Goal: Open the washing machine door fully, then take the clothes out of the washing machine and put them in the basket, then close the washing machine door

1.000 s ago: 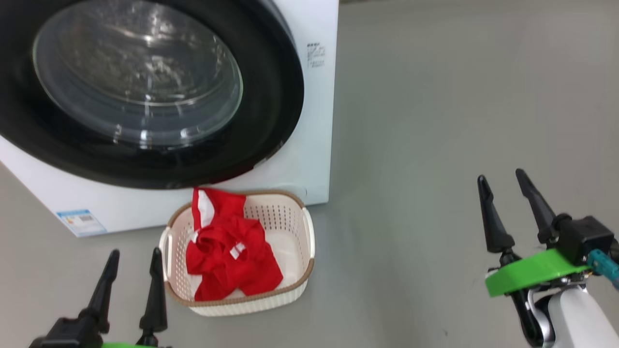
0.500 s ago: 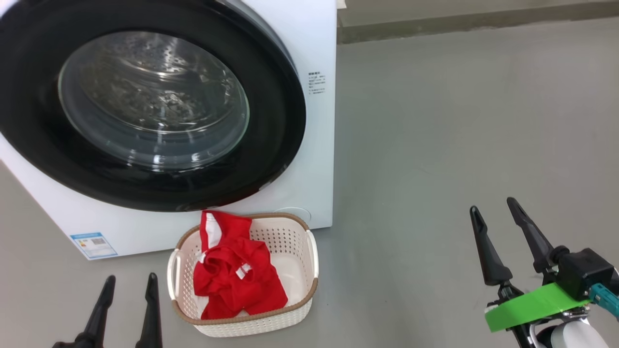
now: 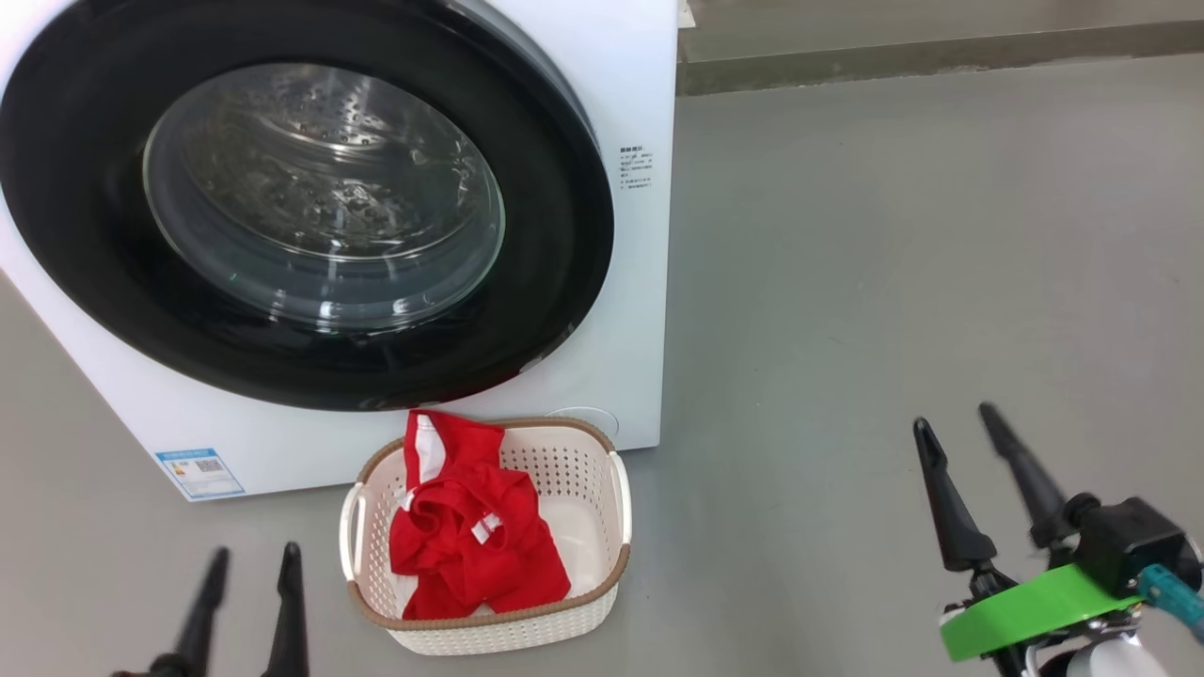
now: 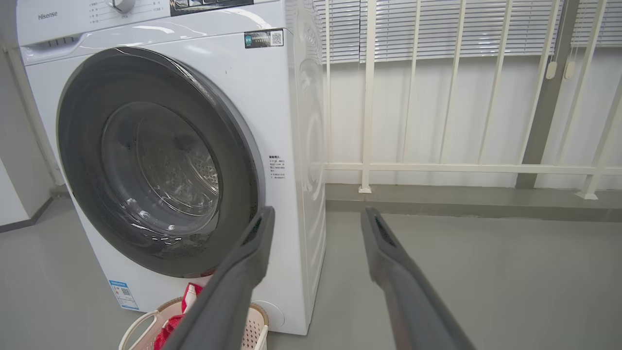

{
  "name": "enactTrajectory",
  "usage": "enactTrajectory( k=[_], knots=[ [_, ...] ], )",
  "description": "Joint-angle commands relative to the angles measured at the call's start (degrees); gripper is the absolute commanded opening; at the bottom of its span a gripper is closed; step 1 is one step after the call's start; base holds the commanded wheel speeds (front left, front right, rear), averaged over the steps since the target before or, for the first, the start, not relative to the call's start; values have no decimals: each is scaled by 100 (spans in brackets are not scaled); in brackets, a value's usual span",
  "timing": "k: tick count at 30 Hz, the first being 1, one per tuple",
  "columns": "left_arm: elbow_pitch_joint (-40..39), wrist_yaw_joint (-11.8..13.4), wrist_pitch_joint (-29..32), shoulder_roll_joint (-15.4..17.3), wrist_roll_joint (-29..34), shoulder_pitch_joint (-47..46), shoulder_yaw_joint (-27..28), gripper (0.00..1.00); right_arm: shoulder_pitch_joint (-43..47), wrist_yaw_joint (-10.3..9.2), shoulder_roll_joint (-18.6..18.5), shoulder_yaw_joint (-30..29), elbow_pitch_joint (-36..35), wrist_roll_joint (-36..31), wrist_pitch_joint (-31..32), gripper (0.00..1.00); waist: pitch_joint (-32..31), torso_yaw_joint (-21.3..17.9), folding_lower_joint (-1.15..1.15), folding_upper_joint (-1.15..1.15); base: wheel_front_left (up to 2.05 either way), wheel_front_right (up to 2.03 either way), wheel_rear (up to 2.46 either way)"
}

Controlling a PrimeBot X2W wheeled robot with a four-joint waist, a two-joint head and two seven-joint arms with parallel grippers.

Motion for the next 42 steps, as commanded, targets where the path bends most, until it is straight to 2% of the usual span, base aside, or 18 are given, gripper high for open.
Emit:
enactTrajectory(
  k=[1,6,11,16,42],
  knots=[
    [20,0,4,-2,-5,-5,3,0,2,0,5,0,12,5,1,0,0,0,0,0,0,0,0],
    [294,-3,101,-83,-131,20,4,0,120,0,94,6,256,134,37,0,3,4,1,0,0,0,0],
    [311,-8,195,-77,-465,-22,7,0,107,0,104,-26,257,440,120,0,3,24,13,0,0,0,0],
    [319,-14,261,-71,-800,-53,-11,0,86,-1,114,-55,269,744,202,0,26,41,1,0,0,0,0],
    [403,-45,673,-39,-2516,-266,-30,0,-24,-2,171,-214,324,2318,636,0,87,126,0,0,0,0,0]
  ],
)
